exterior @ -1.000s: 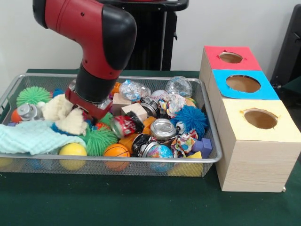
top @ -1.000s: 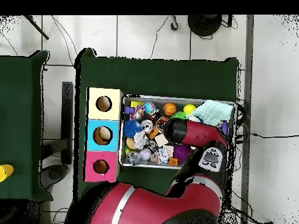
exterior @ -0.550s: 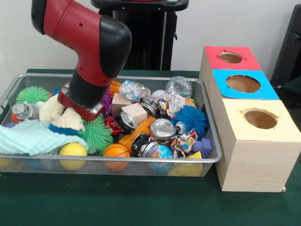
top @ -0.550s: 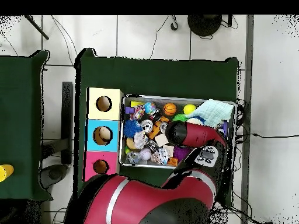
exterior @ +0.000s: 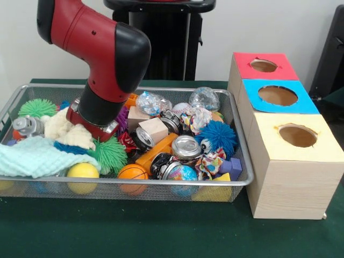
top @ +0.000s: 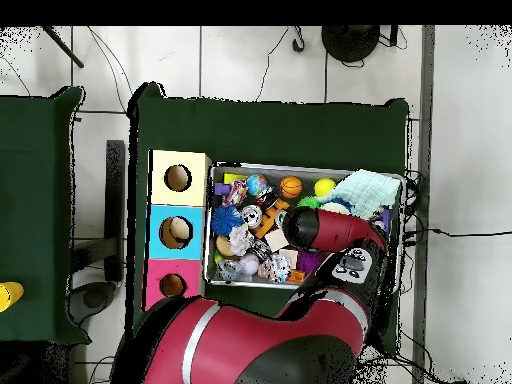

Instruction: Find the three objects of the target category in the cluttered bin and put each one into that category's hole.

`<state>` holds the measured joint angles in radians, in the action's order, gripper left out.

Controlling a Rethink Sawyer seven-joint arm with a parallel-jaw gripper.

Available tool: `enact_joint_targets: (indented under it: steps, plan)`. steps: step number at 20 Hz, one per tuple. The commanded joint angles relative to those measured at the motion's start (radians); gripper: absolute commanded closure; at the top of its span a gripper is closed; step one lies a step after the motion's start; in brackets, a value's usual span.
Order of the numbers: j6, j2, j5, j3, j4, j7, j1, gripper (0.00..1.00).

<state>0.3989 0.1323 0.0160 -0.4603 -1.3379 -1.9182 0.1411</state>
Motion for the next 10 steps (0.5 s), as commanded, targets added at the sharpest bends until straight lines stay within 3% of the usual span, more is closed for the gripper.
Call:
enact_joint_targets:
  steps: [1, 10]
  plan:
    - [-0.267, -0.081, 0.023, 0.131, 0.068, -0.125, 0.085, 1.00]
    - [-0.230, 0.090, 0.035, 0.178, -0.076, -0.103, 0.076, 1.00]
